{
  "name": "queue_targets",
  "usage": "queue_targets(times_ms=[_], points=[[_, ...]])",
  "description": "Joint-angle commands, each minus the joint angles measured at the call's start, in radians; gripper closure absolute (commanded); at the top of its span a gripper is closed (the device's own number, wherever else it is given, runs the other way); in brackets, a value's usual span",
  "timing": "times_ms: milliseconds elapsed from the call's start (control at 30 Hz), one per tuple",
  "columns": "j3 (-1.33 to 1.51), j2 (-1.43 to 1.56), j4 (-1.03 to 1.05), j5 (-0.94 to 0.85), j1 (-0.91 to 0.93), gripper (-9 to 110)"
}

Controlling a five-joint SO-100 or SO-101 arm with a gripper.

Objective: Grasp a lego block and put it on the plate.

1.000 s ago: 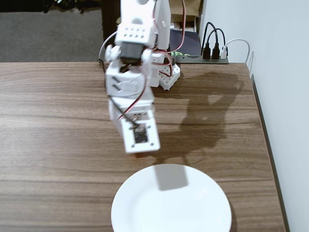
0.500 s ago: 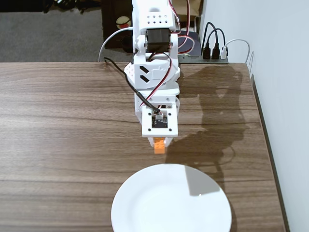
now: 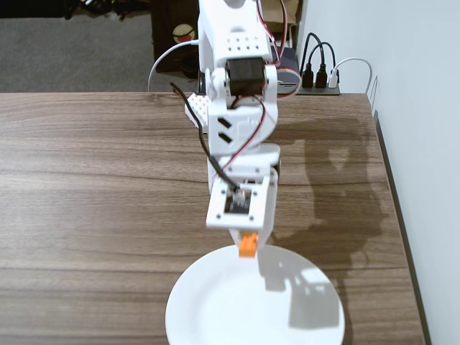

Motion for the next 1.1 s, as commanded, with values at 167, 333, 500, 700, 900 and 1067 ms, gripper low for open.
queue_targets(times_ms=[167, 333, 500, 700, 900, 1067], points=[[-0.275, -0.235, 0.067, 0.077, 0.005, 101], [-0.354, -0.336, 0.103, 0.110, 0.009, 101], [-0.377, -0.373, 0.103, 0.115, 0.009, 101], [-0.382, -0.379, 0.103, 0.117, 0.008, 97], [-0.371, -0.362, 0.095, 0.140, 0.006, 86], [-0.365, -0.331, 0.106, 0.140, 0.006, 86]])
